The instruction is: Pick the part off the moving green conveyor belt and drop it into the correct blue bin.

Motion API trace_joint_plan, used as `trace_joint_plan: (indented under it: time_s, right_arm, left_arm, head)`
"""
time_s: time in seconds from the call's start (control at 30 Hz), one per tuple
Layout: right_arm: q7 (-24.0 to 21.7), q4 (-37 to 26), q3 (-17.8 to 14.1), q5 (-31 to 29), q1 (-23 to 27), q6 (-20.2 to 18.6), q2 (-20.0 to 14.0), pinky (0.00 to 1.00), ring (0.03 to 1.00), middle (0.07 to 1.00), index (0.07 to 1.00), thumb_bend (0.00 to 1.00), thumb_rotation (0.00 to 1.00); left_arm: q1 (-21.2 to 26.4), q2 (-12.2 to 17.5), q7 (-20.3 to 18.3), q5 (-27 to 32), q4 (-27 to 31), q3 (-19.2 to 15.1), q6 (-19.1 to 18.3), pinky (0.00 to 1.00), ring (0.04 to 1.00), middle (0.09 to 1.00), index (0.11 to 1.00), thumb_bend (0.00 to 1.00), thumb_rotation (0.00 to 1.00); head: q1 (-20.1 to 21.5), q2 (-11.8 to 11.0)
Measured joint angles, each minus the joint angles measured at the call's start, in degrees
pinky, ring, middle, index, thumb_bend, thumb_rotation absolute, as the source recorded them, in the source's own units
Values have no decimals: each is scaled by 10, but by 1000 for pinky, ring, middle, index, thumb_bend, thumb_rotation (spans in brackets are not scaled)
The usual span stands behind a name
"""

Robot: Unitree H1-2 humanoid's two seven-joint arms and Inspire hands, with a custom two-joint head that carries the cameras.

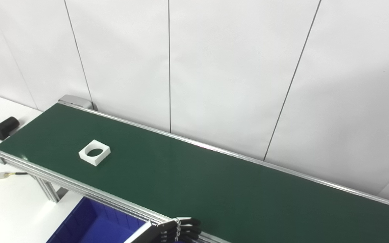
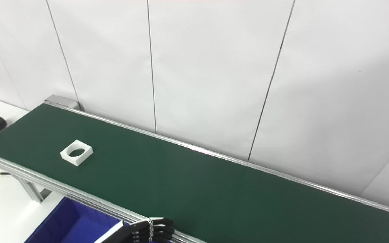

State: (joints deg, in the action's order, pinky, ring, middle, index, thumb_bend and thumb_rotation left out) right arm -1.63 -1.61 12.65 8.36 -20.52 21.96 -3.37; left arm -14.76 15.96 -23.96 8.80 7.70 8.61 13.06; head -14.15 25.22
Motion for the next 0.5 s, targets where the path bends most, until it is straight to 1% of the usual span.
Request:
trace_joint_plan:
  time_s: [0.13, 0.3, 0.4, 0.5]
  right_arm:
    - [0, 0, -1, -1, 0, 0, 0, 765, 812, 841, 873, 694, 503]
    - [0, 4, -2, -2, 2, 0, 0, 768, 813, 840, 873, 689, 503]
    - [0, 9, -2, -2, 3, 0, 0, 764, 808, 835, 870, 689, 510]
    - [0, 9, -3, -2, 5, 0, 0, 771, 813, 839, 875, 686, 508]
  left_arm:
    - [15, 25, -5, 7, 37, -16, -30, 785, 808, 819, 830, 923, 392]
    - [45, 54, -5, 6, 59, -40, -39, 775, 805, 827, 830, 904, 408]
    - [61, 60, -3, 4, 65, -47, -46, 775, 813, 829, 828, 888, 415]
    - [69, 61, -2, 1, 87, -49, -67, 776, 830, 834, 829, 885, 406]
  head:
    - [-3, 0]
    - [-2, 1]
    - [-2, 1]
    - [0, 2]
